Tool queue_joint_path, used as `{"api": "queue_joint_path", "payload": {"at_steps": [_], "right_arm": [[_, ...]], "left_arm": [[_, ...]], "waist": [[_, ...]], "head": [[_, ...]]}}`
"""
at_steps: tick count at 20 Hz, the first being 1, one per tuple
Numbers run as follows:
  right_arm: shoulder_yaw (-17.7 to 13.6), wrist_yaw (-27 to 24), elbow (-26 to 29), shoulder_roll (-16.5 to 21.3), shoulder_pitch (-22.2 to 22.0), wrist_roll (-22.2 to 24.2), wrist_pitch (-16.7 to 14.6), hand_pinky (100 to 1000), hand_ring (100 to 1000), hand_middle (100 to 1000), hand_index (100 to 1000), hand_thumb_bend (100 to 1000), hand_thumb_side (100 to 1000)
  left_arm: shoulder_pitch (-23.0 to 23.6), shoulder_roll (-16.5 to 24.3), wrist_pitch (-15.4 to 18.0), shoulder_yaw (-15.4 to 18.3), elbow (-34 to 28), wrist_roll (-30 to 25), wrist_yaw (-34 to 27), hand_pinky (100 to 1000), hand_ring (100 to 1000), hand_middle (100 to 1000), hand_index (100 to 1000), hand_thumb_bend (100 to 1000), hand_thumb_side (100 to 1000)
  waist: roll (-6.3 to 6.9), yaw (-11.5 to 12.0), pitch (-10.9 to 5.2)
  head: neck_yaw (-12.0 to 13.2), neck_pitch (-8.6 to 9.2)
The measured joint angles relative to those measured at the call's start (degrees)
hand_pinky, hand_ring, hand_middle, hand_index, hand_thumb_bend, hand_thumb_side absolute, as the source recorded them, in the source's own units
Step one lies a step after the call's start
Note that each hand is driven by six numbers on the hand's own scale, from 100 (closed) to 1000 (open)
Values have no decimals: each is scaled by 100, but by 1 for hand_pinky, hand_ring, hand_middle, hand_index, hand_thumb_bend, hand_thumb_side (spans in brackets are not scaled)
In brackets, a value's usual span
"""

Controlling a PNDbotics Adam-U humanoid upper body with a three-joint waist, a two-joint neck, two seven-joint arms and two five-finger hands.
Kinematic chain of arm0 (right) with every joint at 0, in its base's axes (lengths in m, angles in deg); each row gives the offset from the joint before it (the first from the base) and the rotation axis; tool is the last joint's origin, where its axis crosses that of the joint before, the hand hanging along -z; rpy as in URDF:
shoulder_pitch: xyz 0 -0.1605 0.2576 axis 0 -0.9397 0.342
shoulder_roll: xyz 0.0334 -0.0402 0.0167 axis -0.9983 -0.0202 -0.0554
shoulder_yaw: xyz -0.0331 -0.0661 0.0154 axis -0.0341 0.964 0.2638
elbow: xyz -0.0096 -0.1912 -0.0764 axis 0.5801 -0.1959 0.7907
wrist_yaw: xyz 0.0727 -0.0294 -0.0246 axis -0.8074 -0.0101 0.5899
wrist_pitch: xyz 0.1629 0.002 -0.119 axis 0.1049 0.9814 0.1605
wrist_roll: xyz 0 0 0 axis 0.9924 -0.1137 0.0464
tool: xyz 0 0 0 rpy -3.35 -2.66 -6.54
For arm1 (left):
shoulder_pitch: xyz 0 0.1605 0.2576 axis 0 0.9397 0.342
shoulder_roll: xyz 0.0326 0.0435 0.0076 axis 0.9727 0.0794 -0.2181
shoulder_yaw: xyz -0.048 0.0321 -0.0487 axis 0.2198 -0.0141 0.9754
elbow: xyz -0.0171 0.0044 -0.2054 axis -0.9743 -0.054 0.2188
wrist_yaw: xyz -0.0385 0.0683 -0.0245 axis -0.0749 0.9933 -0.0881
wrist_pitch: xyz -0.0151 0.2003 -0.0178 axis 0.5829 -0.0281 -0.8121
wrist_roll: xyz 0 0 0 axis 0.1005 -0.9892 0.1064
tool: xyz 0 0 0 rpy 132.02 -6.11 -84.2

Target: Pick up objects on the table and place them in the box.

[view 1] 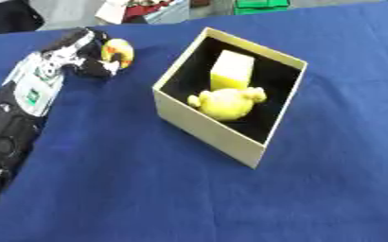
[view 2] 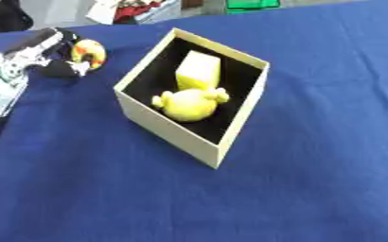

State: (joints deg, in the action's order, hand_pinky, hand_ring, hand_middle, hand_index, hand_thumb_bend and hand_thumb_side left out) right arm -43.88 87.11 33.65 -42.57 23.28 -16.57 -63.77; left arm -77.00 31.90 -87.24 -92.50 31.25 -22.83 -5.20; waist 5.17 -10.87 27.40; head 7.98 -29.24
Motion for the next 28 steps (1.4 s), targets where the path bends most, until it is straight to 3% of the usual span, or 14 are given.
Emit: {"api": "queue_joint_path", "payload": {"at_steps": [12, 18, 28], "right_arm": [[0, -8, 0, 0, -21, 1, -1, 846, 704, 657, 765, 100, 863], [0, -17, 0, 0, -24, 0, -2, 845, 704, 658, 765, 100, 861], [-2, -45, 0, 0, -45, -13, 6, 844, 705, 658, 765, 100, 858]], "left_arm": [[1, 5, -160, -41, -248, 297, 18, 732, 654, 744, 787, 100, 292], [5, 5, -128, -75, -321, 384, -12, 711, 613, 691, 757, 100, 293], [-17, 7, -49, -320, -985, 257, -359, 709, 609, 683, 749, 100, 301]], "waist": [[0, 56, -187], [-1, 61, -224], [-2, 96, -344]], "head": [[-46, -91], [-52, -96], [-107, -194]]}}
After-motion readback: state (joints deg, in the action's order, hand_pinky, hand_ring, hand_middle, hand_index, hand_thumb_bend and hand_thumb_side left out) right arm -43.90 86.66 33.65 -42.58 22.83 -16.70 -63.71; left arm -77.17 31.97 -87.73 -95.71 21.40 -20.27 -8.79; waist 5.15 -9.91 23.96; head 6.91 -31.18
